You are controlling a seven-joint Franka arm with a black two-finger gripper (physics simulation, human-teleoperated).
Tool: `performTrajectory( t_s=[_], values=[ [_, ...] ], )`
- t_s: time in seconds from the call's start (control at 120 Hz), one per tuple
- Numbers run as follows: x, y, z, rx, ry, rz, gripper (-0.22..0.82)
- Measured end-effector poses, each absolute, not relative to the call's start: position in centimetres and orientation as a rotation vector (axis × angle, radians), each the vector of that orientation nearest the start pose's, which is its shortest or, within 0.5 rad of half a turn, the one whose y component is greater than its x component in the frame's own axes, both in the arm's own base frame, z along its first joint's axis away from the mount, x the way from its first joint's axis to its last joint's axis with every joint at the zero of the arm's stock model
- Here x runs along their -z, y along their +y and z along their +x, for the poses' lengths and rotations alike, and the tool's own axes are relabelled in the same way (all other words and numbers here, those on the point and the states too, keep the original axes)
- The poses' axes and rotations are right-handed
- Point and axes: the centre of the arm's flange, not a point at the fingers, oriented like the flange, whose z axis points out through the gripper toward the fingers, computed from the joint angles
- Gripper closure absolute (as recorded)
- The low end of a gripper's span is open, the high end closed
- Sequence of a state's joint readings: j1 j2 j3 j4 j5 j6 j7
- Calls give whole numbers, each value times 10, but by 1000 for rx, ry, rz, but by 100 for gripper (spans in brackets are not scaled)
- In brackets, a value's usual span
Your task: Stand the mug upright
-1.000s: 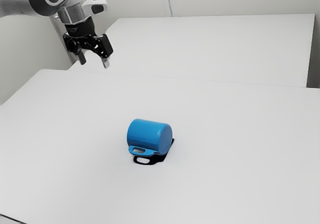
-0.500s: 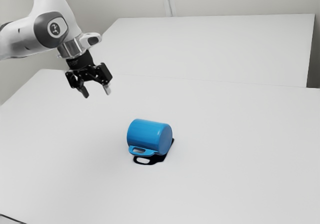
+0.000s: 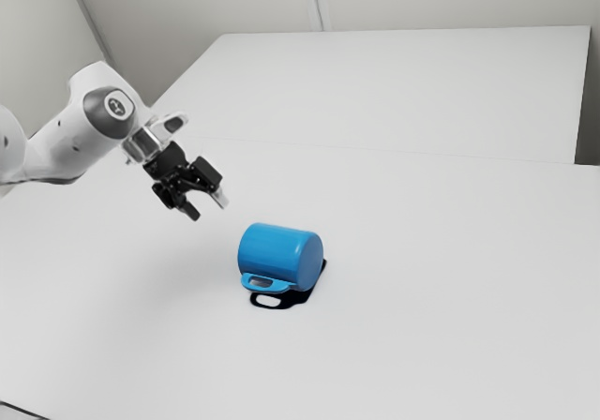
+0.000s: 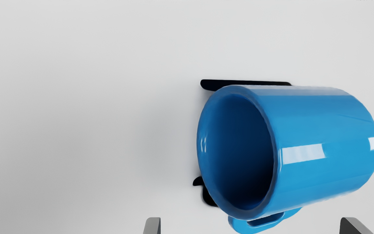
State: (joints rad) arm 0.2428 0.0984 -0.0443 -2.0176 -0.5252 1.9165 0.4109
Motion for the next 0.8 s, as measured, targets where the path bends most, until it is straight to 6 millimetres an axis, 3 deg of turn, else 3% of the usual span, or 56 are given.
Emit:
performTrajectory(
  t_s=[0.317,0.583,0.8],
  values=[
    [-342,84,553,79,-51,2418,0],
    [-312,73,555,93,-50,2208,0],
    [-301,56,556,86,-60,2090,0]
  ],
)
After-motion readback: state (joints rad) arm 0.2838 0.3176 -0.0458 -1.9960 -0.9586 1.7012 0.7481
